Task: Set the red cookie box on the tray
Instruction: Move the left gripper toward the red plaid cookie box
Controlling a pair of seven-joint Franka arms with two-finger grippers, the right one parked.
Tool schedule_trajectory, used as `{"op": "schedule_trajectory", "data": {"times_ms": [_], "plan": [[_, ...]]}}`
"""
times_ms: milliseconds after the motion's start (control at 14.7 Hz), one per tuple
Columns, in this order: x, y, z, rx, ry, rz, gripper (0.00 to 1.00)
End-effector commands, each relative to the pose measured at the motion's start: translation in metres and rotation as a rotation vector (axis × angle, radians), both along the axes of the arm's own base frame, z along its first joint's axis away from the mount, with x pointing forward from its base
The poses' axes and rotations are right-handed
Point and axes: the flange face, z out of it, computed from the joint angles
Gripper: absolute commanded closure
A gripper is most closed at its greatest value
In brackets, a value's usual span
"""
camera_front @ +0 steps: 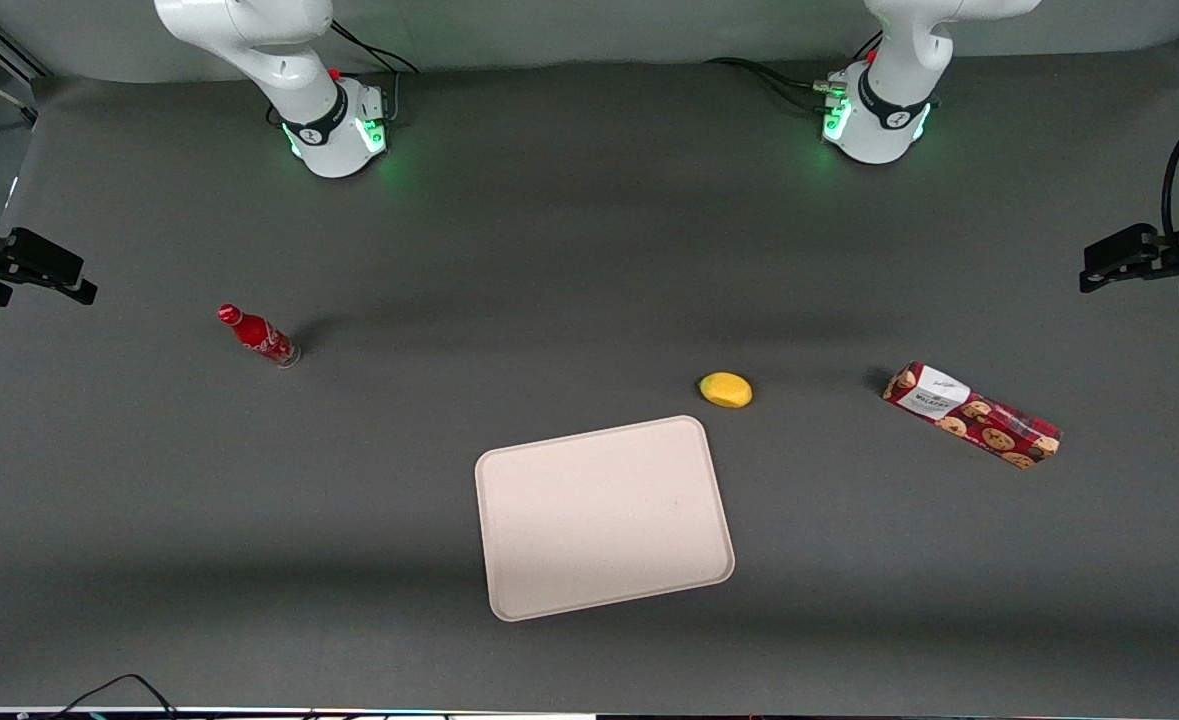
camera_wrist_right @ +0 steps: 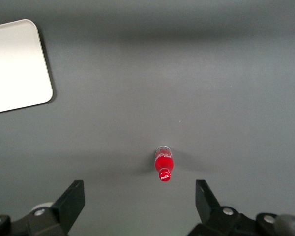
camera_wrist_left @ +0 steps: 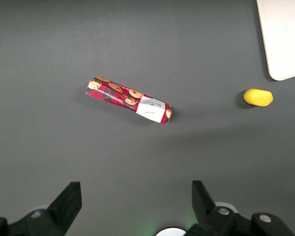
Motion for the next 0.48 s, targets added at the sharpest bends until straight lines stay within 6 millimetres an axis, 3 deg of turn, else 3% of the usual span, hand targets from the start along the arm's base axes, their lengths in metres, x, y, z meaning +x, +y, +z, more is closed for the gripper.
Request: {"op": "schedule_trajectory", "data": {"times_ms": [0, 408], "plan": [[-0.0046, 0.0046, 0.0078, -0.006, -0.005, 0.003, 0.00], [0.0026, 0.0083, -0.0017, 0.015, -0.008, 0.015, 0.00]]}}
